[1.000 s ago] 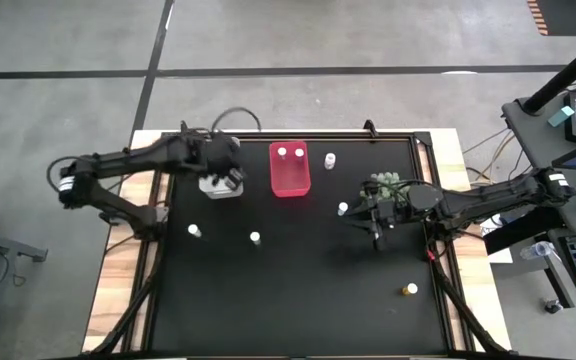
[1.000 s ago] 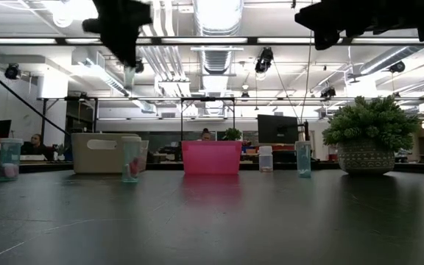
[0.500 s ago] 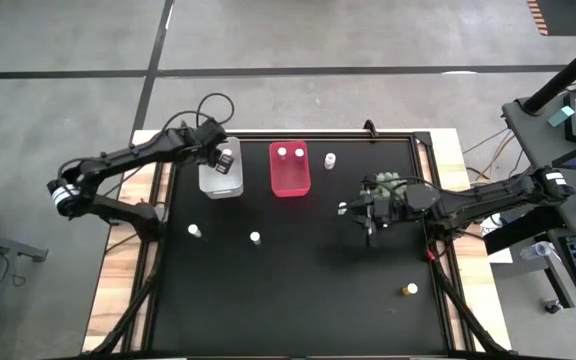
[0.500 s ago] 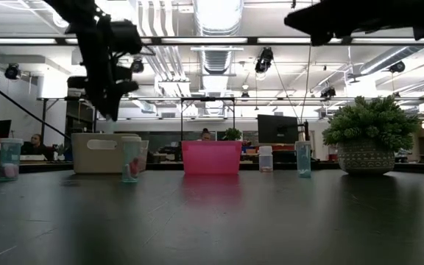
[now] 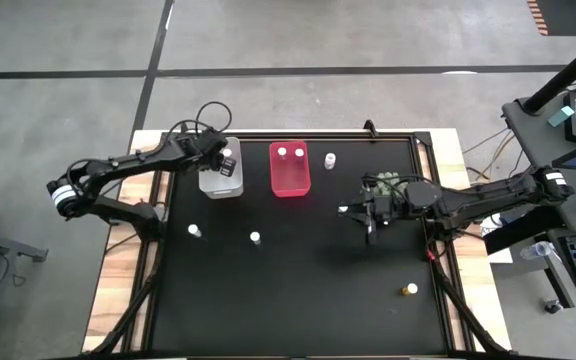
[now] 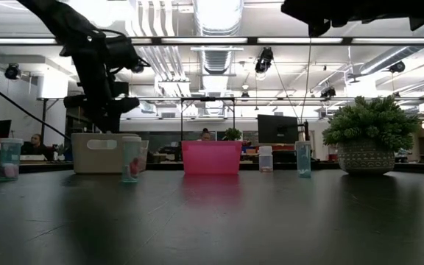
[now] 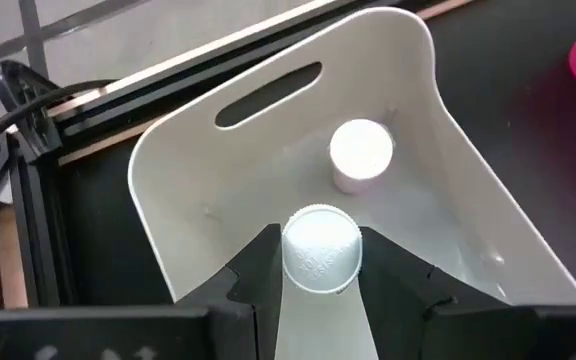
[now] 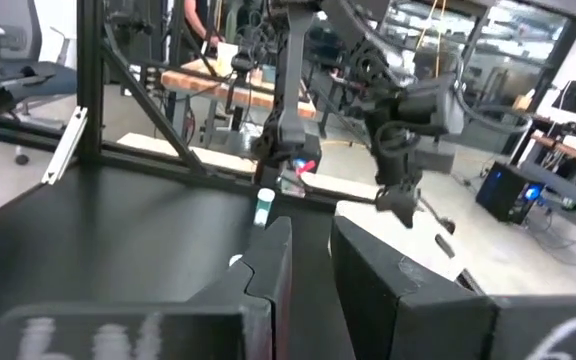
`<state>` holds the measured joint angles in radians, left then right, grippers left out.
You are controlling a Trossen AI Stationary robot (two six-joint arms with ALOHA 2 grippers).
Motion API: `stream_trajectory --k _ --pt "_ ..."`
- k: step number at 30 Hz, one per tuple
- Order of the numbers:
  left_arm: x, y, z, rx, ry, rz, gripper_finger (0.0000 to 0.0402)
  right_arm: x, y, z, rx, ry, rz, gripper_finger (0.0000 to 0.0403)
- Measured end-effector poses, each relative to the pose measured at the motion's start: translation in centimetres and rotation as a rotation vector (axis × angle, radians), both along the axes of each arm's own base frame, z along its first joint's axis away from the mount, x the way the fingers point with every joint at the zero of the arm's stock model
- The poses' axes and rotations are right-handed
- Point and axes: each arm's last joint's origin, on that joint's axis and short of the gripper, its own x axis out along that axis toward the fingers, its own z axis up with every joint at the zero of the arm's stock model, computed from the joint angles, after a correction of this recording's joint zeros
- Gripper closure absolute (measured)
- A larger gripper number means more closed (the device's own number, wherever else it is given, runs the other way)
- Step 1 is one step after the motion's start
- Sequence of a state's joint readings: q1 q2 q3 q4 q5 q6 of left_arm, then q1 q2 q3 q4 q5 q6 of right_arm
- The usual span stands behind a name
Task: Pick and place medicine bottles into bin by pill shape (circle, oval)
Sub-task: Put the blue tablet bottle into the white bin
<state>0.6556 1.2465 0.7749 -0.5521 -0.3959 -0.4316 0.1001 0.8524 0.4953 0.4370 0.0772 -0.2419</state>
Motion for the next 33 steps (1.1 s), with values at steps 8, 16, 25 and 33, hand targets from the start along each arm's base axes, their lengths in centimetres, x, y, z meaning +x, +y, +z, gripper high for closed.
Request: stream_trajectory --k 8,16,25,33 --pt "0.0 0.5 0.1 0.053 0.006 0.047 0.0308 0.0 0.0 -0.1 -0.004 0.011 0.002 0.0337" --pt "0.7 1.6 -1.4 0.04 0.025 0.064 0.0308 0.0 0.0 -0.1 -0.006 0.013 0.002 0.0337" --pt "1.2 2.1 -2.8 0.008 0.065 0.068 0.0308 0.0 0.0 -0.1 -0.014 0.014 0.002 0.0337" --pt "1.1 2.2 -2.8 0.027 0.069 0.103 0.0274 0.0 0.0 -0.1 -0.014 0.015 0.002 0.0337"
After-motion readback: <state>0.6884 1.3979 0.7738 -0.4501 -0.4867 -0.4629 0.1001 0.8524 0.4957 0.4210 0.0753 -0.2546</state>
